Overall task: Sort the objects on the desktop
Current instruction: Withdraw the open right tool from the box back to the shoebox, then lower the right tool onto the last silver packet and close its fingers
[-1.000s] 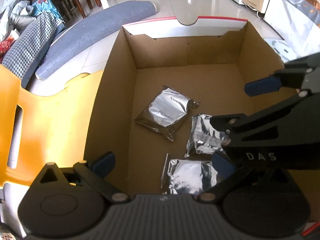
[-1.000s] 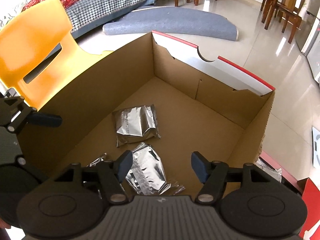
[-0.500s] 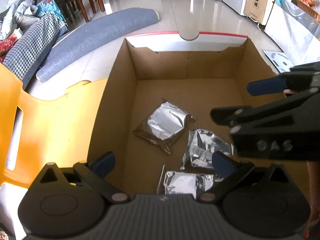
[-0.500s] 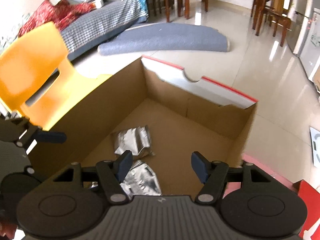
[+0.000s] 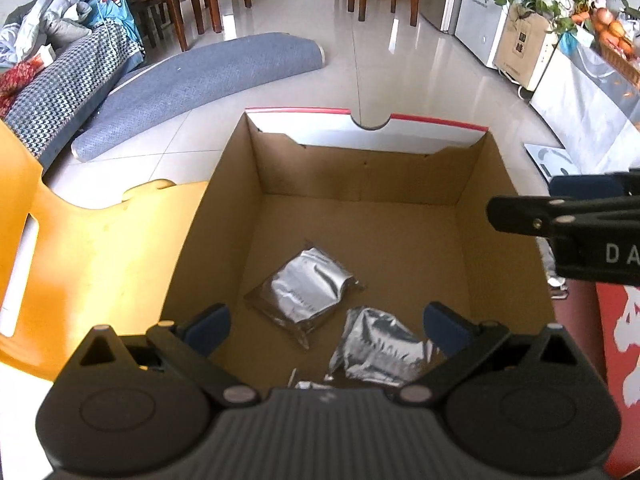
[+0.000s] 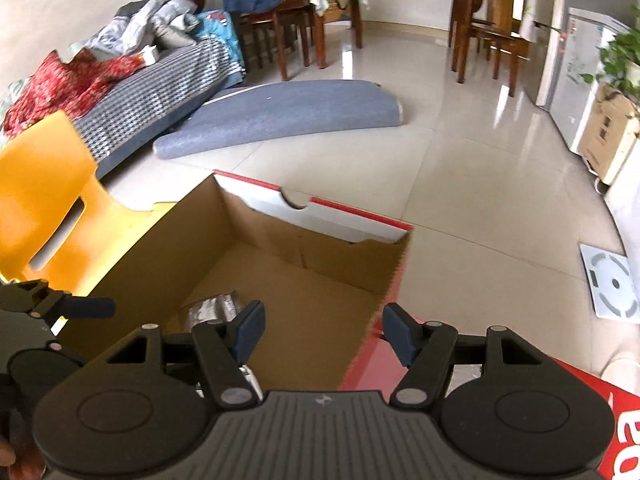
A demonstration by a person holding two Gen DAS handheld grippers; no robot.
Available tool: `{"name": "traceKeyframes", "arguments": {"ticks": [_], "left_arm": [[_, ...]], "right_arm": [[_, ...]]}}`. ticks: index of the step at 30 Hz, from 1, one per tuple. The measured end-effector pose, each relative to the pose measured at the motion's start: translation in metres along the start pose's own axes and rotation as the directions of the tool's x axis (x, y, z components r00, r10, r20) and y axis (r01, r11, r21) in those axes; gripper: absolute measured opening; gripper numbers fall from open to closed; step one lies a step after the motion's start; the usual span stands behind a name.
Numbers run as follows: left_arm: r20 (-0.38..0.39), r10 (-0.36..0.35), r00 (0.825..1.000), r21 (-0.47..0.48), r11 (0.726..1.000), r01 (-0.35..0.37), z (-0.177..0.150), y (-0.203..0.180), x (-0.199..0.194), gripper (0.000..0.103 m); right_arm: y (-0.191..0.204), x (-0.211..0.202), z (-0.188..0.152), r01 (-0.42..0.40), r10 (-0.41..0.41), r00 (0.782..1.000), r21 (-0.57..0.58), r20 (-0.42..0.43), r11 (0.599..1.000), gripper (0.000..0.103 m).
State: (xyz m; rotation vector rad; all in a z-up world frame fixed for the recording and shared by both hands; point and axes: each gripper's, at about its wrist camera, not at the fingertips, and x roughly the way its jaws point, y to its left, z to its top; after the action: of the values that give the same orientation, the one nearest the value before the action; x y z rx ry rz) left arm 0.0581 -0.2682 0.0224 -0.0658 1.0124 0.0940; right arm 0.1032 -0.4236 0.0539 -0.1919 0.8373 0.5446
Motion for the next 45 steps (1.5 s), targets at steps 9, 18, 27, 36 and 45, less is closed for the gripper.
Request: {"name": "traceKeyframes", "arguments": {"ticks": [9,18,27,36,45], "left_arm": [[0.017,0.012,1.0,-0.002,1.0,-0.012,0.006,-0.018,0.001,0.103],[0.004,0.011,1.0,-0.015,1.0,-0.011,0.009,-0.029,0.008,0.103],[-0.005,-0.003,1.0,-0.023,1.0,0.003,0.012,-0.038,0.014,0.103],[0.053,-0.026,0.998,0.047,0.999,0.024,0.014,-0.06,0.008,0.103],[0.104,-0.043,0.994,0.182,0.983,0.023,0.01,-0.088,0.003,0.103]], "right_arm": [[-0.028,-0.01,-0.001,0.043,-0.043,0.999,0.078,0.004,0.996,0.065],[-0.063,-0.01,-0.008,0.101,-0.094,0.995,0.196,-0.042,0.975,0.065],[-0.088,0.001,-0.02,0.14,-0.117,0.986,0.221,-0.115,0.965,0.065],[-0.097,0.022,-0.032,0.16,-0.123,0.974,0.194,-0.192,0.968,0.065],[-0.096,0.042,-0.038,0.138,-0.103,0.965,0.13,-0.243,0.982,0.065]]}}
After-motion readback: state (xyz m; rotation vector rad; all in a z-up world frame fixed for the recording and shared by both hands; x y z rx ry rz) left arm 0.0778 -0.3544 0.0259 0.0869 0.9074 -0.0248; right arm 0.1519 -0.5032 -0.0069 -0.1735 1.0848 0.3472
